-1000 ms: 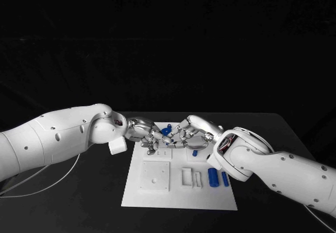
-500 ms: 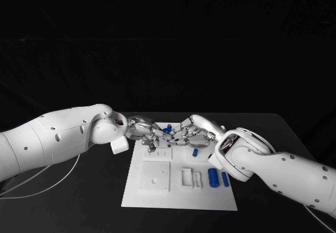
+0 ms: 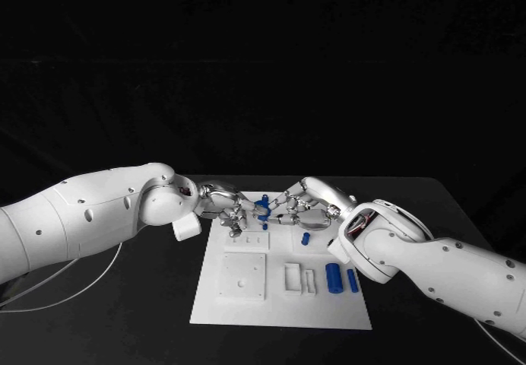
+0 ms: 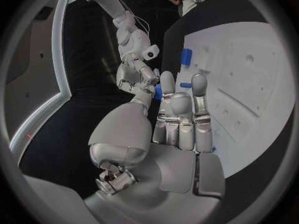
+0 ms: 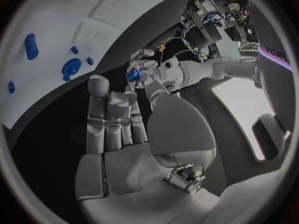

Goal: Assemble the parts on the task board

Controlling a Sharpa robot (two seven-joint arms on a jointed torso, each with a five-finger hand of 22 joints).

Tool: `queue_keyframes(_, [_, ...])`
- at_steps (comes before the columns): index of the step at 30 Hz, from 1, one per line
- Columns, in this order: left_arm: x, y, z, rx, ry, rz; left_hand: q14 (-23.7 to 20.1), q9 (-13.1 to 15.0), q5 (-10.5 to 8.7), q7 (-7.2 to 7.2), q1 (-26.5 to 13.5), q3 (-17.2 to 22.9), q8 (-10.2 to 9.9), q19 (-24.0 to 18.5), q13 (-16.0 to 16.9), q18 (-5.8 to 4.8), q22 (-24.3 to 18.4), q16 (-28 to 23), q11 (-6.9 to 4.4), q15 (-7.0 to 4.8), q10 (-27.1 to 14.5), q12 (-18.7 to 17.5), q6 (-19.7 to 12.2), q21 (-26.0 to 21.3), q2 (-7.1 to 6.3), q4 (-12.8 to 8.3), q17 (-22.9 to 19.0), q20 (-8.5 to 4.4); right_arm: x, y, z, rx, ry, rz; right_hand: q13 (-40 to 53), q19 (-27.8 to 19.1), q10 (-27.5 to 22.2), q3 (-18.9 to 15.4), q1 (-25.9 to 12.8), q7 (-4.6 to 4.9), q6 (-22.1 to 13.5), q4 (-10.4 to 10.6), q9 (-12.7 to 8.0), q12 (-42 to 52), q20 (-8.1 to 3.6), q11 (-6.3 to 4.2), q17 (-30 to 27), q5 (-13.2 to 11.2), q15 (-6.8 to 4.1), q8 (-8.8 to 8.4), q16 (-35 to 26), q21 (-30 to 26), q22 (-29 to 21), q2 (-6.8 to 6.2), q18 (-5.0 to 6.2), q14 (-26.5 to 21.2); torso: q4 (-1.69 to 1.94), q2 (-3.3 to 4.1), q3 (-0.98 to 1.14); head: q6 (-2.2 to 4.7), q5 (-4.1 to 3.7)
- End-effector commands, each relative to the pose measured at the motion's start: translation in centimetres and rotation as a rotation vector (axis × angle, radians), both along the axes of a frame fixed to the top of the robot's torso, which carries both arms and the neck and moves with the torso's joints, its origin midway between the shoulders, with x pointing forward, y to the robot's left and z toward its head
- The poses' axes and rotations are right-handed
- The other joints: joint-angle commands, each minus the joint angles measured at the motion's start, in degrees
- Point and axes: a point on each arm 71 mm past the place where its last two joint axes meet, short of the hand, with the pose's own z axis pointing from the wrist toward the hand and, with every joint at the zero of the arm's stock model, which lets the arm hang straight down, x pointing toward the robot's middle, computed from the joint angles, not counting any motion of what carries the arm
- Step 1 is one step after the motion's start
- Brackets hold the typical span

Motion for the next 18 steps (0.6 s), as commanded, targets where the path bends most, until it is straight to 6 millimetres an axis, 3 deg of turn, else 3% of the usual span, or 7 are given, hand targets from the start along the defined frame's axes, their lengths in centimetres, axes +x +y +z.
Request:
queue_keyframes(1, [-0.01, -0.11, 0.08, 0.000, -0.001, 0.007, 0.19, 9.88, 0.21, -0.83, 0.01, 7.93, 0.13, 0.12, -0.02, -0.82, 1.05, -0.07, -0.65, -0.30, 3.09, 0.29, 0.96, 0.31, 0.55, -7.89, 0.05, -0.41, 0.06, -0.08, -0.10, -0.002, 0.004, -0.004, -0.06, 2.59, -0.28, 0.12, 0.47, 0.04, -0.35, 0.34, -0.06, -0.29, 0.52, 0.00, -0.05, -0.13, 0.02, -0.13, -0.31, -0.31, -0.09, -0.08, 0.16, -0.32, -0.02, -0.01, 0.01, 0.05, 0.03])
queue_keyframes(11, [-0.10, -0.20, 0.08, -0.002, 0.001, -0.001, 0.17, 10.33, 0.33, -0.91, -0.12, 8.01, 0.10, 0.14, 0.03, -0.83, 1.05, -0.07, -0.62, -0.34, 3.09, 0.40, 1.13, 0.31, 0.49, -8.15, 0.08, -0.45, 0.31, -0.06, -0.44, -0.014, 0.020, -0.002, -0.45, 2.56, -0.51, -0.25, 0.68, 0.17, -0.76, 0.68, -0.07, -0.34, 0.56, 0.09, -0.14, 0.05, 0.06, -0.13, -0.37, -0.58, -0.25, -0.11, 0.18, -0.43, 0.05, 0.01, 0.01, 0.05, 0.07])
queue_keyframes(18, [-0.11, -0.22, 0.10, -0.003, -0.002, 0.000, 0.11, 10.45, -0.07, -0.88, -0.09, 7.98, -0.03, 0.11, 0.01, -0.84, 1.05, -0.11, -0.56, -0.33, 3.09, 0.36, 1.03, 0.28, 0.60, -8.15, 0.07, -0.44, 0.32, 0.19, -0.79, -0.031, 0.049, 0.022, -1.42, 2.46, -1.22, -3.32, 0.20, 0.50, -1.95, 1.62, -0.05, -0.96, 0.74, 0.36, -0.52, 2.11, 0.26, -0.10, -0.74, -1.77, -0.67, -0.28, 0.32, -0.82, 0.00, 0.02, -0.01, -0.03, 0.07])
